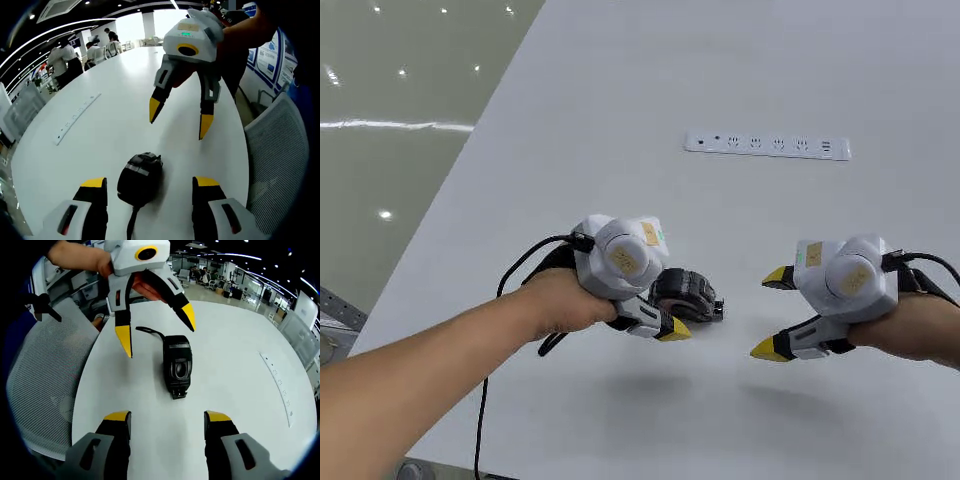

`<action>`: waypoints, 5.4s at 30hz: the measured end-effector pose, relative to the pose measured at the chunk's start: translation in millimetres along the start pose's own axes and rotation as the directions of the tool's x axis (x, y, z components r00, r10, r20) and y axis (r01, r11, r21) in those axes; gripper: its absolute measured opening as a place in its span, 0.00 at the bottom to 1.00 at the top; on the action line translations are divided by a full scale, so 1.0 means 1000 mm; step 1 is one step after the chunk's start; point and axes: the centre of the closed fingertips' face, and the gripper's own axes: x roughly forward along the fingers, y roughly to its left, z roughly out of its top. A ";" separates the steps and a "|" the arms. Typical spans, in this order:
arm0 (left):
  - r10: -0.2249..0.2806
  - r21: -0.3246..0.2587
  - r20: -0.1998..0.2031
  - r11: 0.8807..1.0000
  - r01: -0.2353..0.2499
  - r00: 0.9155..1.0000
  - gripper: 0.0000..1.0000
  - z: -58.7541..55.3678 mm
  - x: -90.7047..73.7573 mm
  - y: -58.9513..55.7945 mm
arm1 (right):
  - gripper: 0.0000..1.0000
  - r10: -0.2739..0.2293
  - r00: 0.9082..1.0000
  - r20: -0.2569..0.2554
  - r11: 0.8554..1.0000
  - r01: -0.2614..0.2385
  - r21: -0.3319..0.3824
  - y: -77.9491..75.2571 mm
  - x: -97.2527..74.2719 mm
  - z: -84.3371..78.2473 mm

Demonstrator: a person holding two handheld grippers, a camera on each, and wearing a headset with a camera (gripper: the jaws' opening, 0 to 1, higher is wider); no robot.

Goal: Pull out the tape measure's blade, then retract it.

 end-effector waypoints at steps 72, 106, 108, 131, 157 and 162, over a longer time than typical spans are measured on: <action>-0.088 0.146 -0.070 0.984 0.097 0.994 0.35 -0.011 0.040 0.015 | 0.14 0.063 0.998 -0.017 0.995 -0.064 -0.083 -0.020 0.069 0.004; -0.101 0.152 -0.062 0.982 0.110 0.993 0.32 -0.012 0.041 0.015 | 0.11 0.055 0.998 0.016 0.997 -0.053 -0.061 -0.022 0.068 0.004; -0.101 0.153 -0.063 0.982 0.110 0.993 0.32 -0.012 0.041 0.015 | 0.11 0.054 0.998 0.018 0.997 -0.053 -0.060 -0.022 0.068 0.003; -0.107 0.158 -0.064 0.981 0.116 0.992 0.31 -0.012 0.042 0.015 | 0.11 0.046 0.999 0.028 0.998 -0.045 -0.034 -0.022 0.060 -0.005; -0.114 0.167 -0.067 0.978 0.124 0.991 0.31 -0.012 0.041 0.015 | 0.10 0.072 0.997 0.032 0.996 -0.074 0.055 -0.021 0.037 -0.027; -0.115 0.168 -0.068 0.978 0.125 0.991 0.31 -0.012 0.041 0.015 | 0.10 0.077 0.997 0.032 0.994 -0.079 0.071 -0.021 0.032 -0.031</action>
